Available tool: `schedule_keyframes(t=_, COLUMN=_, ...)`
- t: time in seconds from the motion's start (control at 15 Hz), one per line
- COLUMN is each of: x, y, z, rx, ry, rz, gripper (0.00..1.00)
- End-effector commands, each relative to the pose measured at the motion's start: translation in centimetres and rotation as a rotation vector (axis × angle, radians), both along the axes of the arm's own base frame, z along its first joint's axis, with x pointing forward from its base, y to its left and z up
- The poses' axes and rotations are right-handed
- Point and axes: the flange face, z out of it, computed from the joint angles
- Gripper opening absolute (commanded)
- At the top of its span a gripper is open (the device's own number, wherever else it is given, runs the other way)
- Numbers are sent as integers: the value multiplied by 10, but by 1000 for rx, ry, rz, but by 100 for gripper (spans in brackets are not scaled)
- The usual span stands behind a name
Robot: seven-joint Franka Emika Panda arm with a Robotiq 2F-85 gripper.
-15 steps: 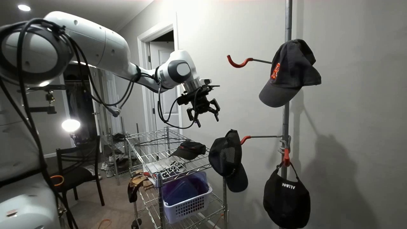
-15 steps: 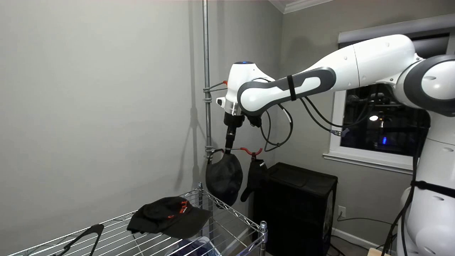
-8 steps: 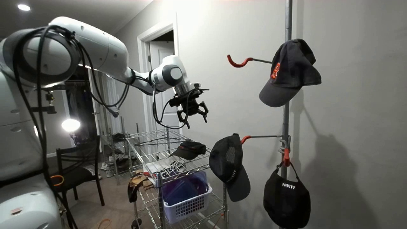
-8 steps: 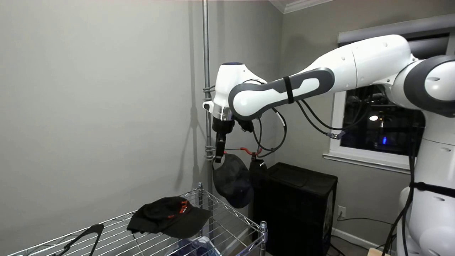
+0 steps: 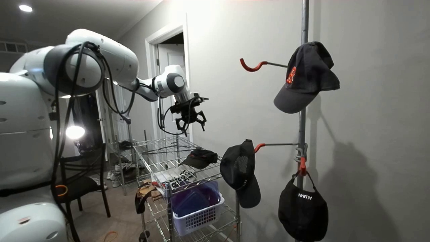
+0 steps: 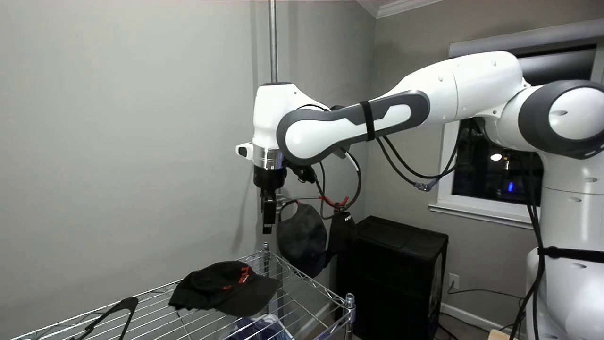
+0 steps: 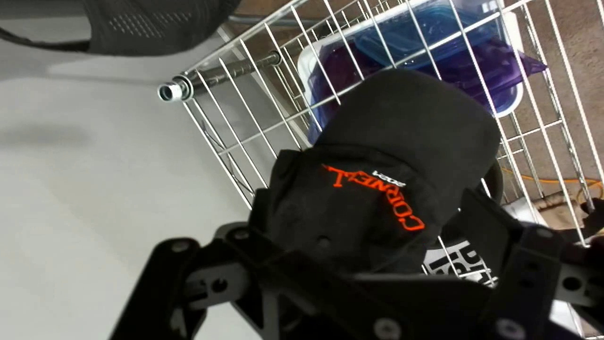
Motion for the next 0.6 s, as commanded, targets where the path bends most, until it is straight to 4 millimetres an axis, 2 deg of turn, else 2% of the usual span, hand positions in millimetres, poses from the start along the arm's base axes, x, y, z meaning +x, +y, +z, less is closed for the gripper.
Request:
schedule_keyframes(t=0.0, x=8, y=38, z=-5, rx=-13, ry=26, rz=39, gripper=100)
schedule_keyframes(t=0.27, x=18, y=72, z=-11, rx=7, ry=20, rz=46, gripper=100)
schedule_keyframes(t=0.53, x=25, y=93, z=-18, rx=34, ry=51, rz=-32, gripper=100)
